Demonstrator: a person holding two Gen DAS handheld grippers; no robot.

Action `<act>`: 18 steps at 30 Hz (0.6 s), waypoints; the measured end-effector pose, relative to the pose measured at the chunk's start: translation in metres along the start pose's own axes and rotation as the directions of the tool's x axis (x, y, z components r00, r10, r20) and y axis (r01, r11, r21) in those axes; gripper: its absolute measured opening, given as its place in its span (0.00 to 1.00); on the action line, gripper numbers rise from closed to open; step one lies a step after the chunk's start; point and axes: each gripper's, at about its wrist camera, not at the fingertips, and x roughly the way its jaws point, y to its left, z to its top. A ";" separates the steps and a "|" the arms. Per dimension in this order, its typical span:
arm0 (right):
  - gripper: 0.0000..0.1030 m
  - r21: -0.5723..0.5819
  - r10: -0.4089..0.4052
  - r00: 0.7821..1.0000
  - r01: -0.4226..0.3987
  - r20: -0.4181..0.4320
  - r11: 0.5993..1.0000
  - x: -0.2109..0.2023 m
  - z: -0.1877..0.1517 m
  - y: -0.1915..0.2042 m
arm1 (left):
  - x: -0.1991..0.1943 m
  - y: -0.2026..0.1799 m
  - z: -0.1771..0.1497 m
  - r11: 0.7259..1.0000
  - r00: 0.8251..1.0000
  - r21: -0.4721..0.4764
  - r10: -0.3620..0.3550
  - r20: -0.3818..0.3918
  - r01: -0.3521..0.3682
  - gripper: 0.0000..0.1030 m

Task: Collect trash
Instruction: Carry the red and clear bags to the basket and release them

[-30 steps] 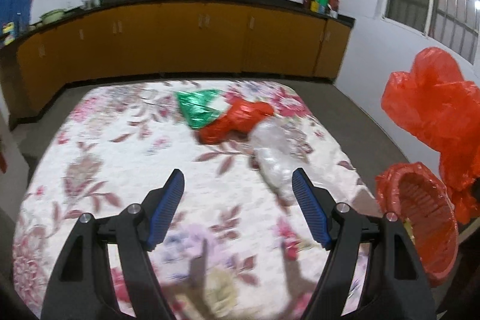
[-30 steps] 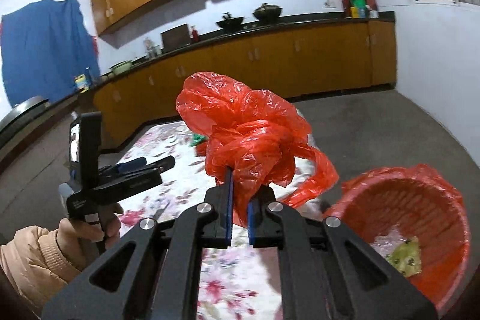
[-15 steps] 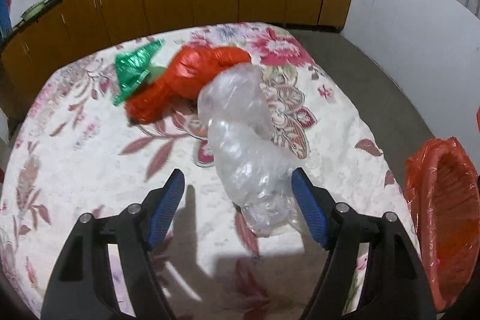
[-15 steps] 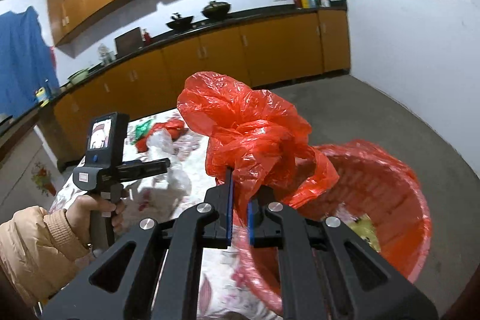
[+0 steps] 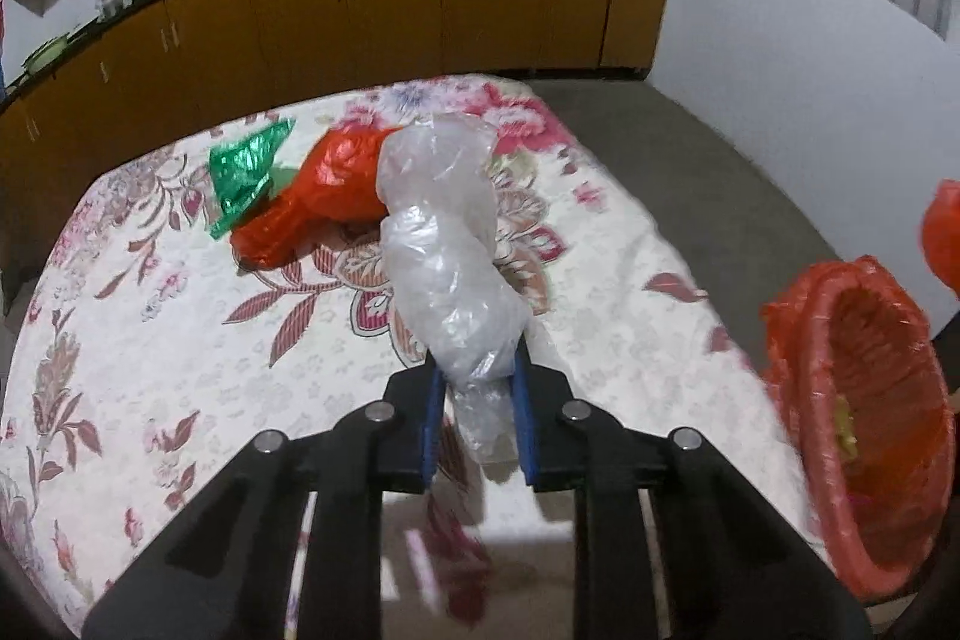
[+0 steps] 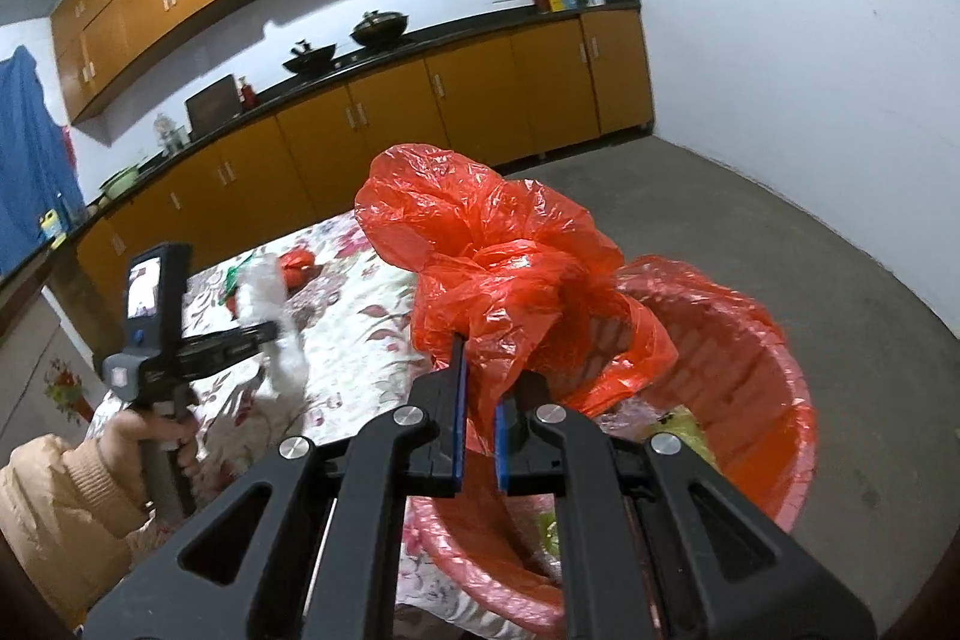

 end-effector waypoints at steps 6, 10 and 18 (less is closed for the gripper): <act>0.07 0.030 -0.036 0.999 0.035 0.032 0.999 -0.013 0.003 -0.005 | -0.046 -0.025 0.002 0.996 0.995 0.053 -0.079 0.064 0.075 0.20; 0.07 0.039 -0.050 0.998 0.049 0.049 0.998 -0.022 0.003 -0.007 | -0.074 -0.051 0.004 0.984 0.983 0.097 -0.156 0.093 0.147 0.20; 0.07 0.078 -0.091 0.993 0.085 0.072 0.993 -0.036 0.004 -0.015 | -0.114 -0.101 0.002 0.944 0.949 0.175 -0.298 0.102 0.278 0.20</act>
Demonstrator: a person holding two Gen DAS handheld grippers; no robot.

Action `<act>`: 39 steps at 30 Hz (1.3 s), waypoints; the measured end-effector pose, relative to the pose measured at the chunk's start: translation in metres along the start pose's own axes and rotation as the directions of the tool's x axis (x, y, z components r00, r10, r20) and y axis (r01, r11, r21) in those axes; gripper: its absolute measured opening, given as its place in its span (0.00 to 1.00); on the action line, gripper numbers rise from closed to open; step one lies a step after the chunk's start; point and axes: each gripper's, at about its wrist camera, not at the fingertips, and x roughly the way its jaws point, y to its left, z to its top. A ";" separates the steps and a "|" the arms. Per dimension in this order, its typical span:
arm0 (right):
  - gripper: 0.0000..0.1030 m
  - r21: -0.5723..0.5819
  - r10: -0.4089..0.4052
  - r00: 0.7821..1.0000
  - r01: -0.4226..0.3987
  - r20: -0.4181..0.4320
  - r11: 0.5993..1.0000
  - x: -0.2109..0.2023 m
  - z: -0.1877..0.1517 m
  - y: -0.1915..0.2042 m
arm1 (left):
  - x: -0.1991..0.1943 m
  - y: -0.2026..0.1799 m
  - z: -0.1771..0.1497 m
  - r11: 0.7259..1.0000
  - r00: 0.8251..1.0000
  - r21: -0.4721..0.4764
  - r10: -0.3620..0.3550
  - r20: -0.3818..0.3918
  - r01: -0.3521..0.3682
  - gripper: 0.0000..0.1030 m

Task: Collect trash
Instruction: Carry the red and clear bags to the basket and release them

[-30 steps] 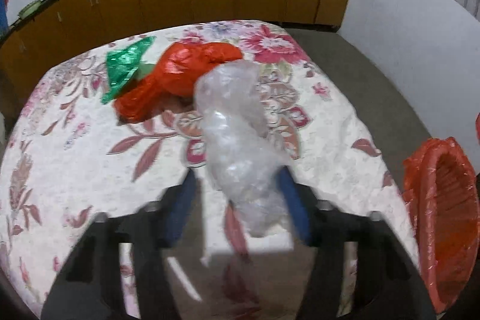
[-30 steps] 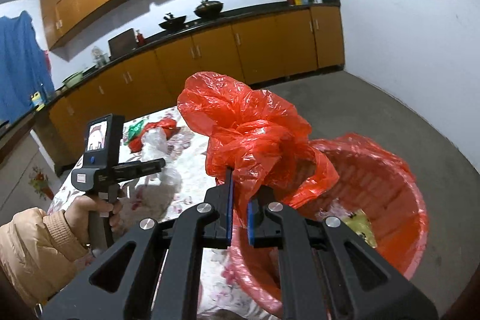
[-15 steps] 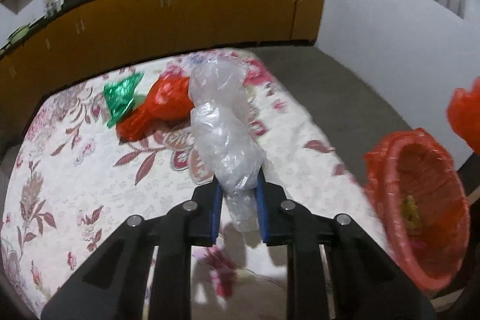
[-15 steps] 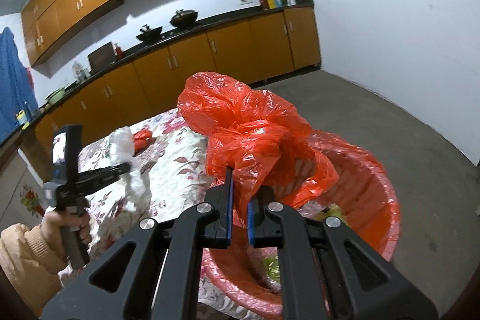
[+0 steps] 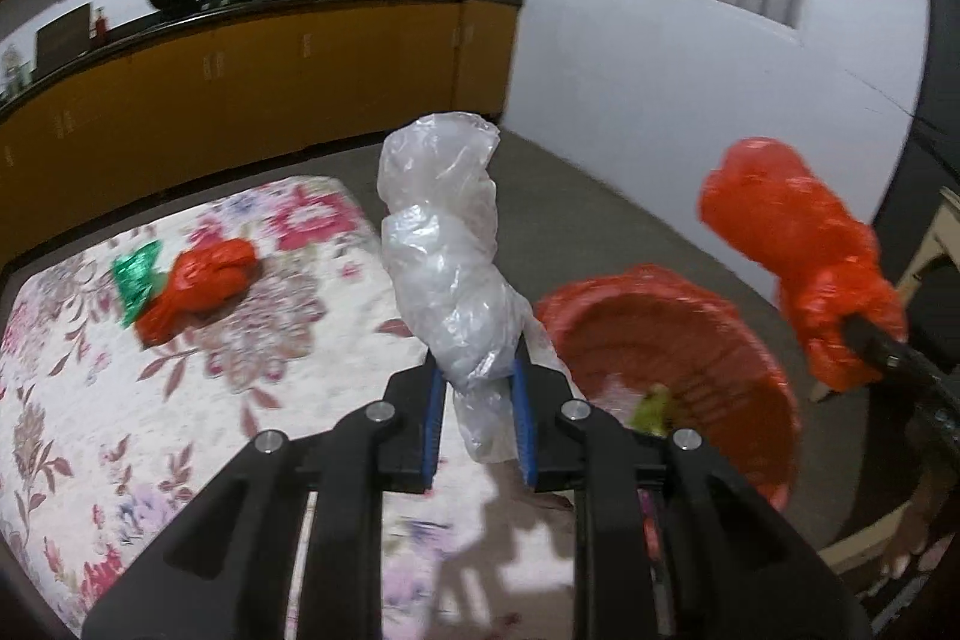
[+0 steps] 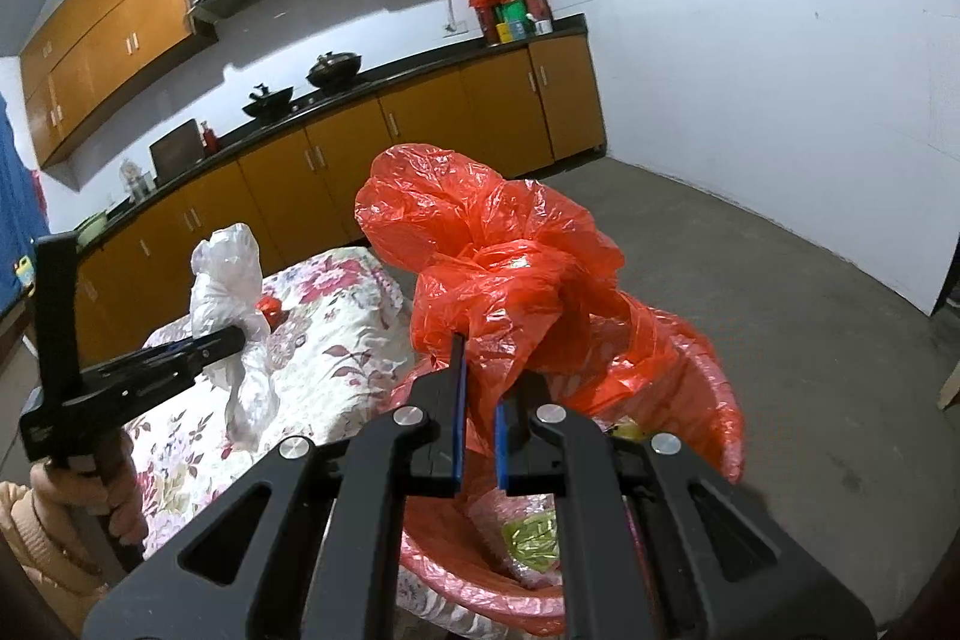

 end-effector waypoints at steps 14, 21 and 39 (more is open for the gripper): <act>0.07 0.091 -0.038 0.999 0.037 0.009 0.995 -0.004 0.005 -0.017 | -0.001 -0.058 0.003 0.991 0.994 0.071 -0.111 -0.007 0.111 0.20; 0.07 0.106 -0.044 0.999 0.041 0.023 0.994 -0.006 0.008 -0.014 | 0.005 -0.076 0.000 0.986 0.990 0.093 -0.140 -0.024 0.141 0.20; 0.16 0.151 -0.039 0.999 0.040 -0.006 0.988 0.002 0.002 -0.019 | 0.036 -0.092 -0.007 0.979 0.980 0.087 -0.178 -0.087 0.185 0.30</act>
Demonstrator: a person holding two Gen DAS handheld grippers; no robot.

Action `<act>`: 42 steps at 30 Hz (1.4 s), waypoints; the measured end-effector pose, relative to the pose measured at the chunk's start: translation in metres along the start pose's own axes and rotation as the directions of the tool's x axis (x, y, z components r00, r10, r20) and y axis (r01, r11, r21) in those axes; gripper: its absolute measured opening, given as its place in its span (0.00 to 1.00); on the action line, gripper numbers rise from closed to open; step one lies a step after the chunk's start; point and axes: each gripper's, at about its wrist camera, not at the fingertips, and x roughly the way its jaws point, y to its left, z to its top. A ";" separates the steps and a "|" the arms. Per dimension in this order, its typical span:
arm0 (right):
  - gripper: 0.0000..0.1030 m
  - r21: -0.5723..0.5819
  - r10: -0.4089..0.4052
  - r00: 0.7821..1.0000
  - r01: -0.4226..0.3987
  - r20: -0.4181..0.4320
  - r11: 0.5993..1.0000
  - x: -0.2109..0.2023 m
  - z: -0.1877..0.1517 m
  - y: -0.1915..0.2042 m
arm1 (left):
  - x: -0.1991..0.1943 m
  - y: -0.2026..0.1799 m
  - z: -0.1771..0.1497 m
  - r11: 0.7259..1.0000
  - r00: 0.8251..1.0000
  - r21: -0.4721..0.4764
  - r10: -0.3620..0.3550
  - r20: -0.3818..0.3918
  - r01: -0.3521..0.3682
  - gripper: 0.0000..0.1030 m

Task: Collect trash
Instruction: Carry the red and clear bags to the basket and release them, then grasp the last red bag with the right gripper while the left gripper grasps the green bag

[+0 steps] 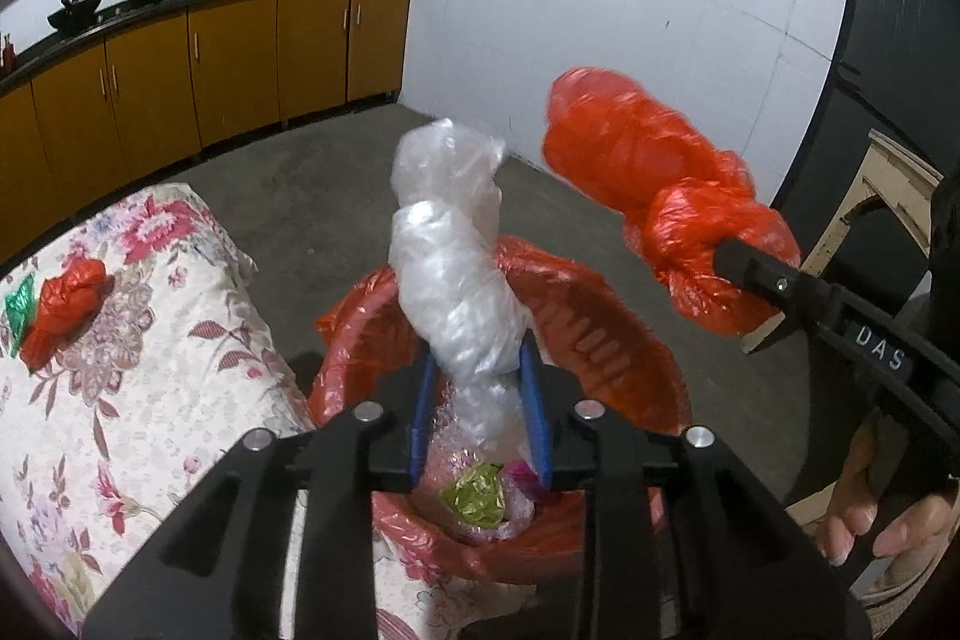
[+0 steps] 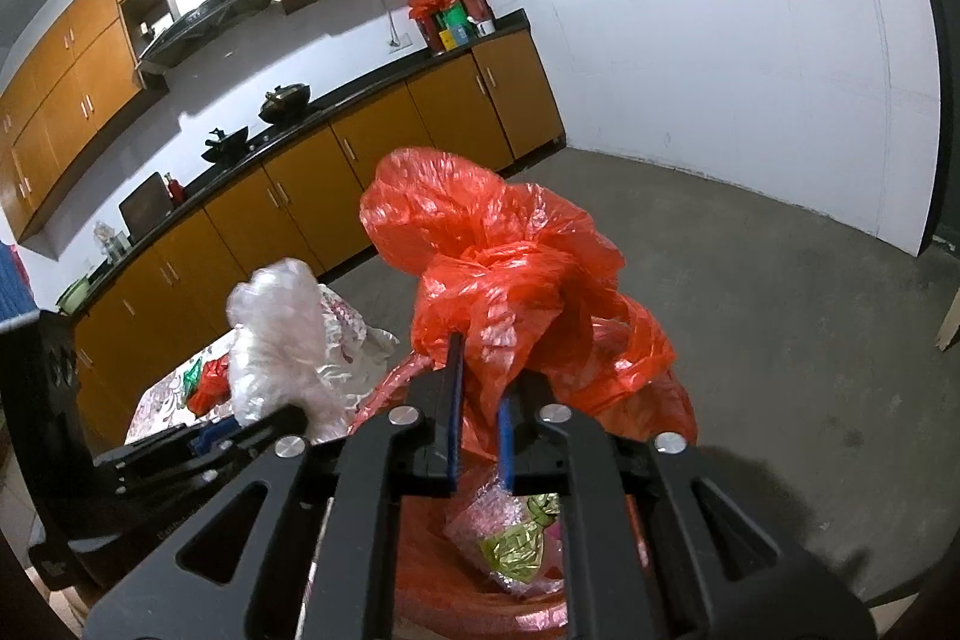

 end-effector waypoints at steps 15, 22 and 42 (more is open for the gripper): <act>0.33 -0.041 -0.037 0.999 0.037 0.004 0.998 -0.007 -0.003 0.004 | 0.005 0.043 -0.020 0.992 0.996 -0.094 0.076 -0.036 -0.079 0.38; 0.49 -0.120 -0.018 0.999 0.023 0.040 0.992 -0.008 0.002 0.029 | -0.017 0.081 -0.031 0.973 0.987 -0.164 0.163 -0.012 -0.163 0.42; 0.73 -0.274 0.158 0.984 -0.174 -0.078 0.946 0.059 -0.004 0.150 | -0.127 0.234 -0.093 0.787 0.849 -0.381 0.529 0.010 -0.485 0.55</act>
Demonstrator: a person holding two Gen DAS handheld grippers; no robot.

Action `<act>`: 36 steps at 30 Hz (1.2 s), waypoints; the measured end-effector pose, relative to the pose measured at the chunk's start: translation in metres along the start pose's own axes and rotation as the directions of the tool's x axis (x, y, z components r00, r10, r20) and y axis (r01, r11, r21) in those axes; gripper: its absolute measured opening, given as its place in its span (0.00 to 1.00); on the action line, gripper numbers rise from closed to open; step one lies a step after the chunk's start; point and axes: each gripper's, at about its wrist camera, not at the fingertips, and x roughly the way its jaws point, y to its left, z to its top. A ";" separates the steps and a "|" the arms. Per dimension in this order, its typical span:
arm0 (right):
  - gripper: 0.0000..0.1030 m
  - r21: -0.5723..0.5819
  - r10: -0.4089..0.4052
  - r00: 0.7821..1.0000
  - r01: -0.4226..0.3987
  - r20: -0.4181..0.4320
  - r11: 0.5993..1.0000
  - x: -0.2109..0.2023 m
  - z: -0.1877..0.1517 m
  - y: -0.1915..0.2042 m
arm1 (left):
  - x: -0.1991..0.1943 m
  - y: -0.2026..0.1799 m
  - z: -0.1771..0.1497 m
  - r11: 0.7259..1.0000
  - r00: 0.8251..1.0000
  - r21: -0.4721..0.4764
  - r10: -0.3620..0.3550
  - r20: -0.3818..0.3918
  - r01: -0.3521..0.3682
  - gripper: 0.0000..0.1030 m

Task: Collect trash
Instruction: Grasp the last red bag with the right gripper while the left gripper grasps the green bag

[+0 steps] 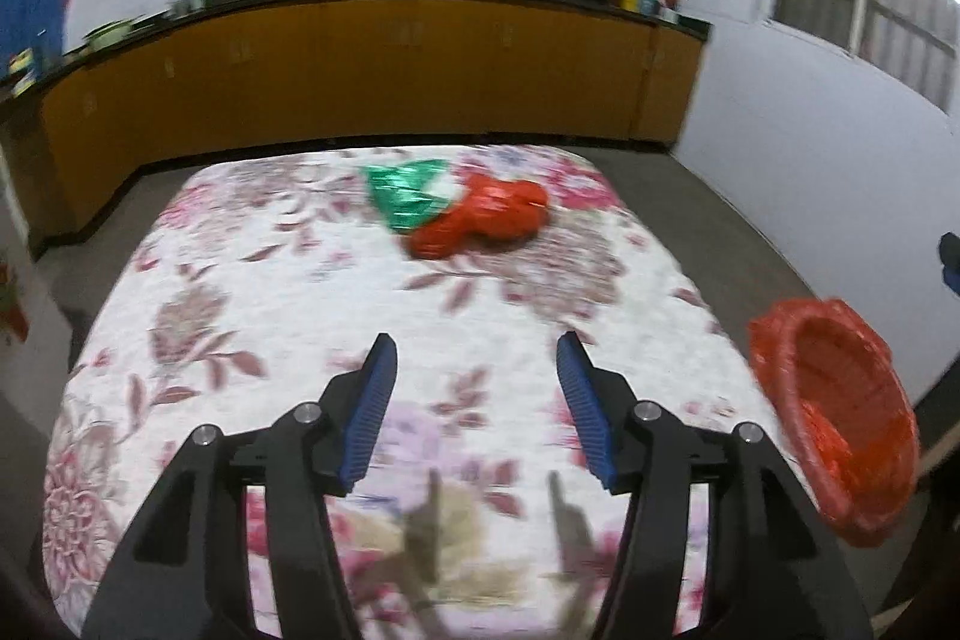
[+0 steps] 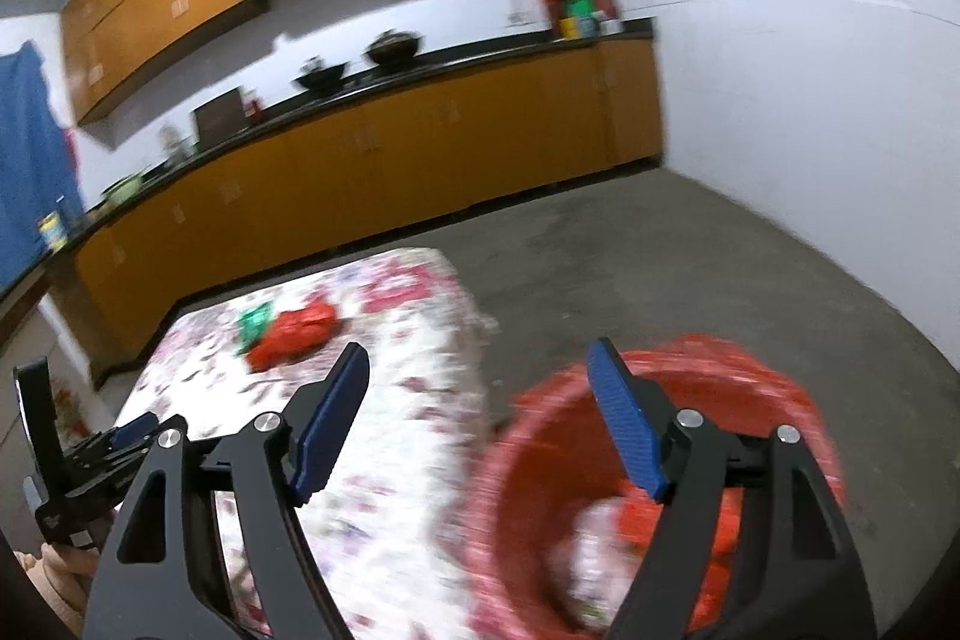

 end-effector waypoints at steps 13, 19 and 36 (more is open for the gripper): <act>0.68 -0.056 0.085 0.965 -0.102 -0.246 0.993 0.204 0.007 0.140 | -0.006 0.103 0.005 0.975 0.983 -0.153 0.175 0.058 -0.164 0.66; 0.73 0.034 0.008 0.934 0.005 -0.358 0.999 0.284 -0.004 0.153 | -0.003 0.136 0.005 0.962 0.973 -0.172 0.225 0.051 -0.214 0.67; 0.54 -0.074 0.068 0.943 -0.097 -0.325 0.992 0.205 -0.023 0.078 | 0.068 0.117 0.034 0.984 0.993 -0.129 0.116 -0.029 -0.119 0.67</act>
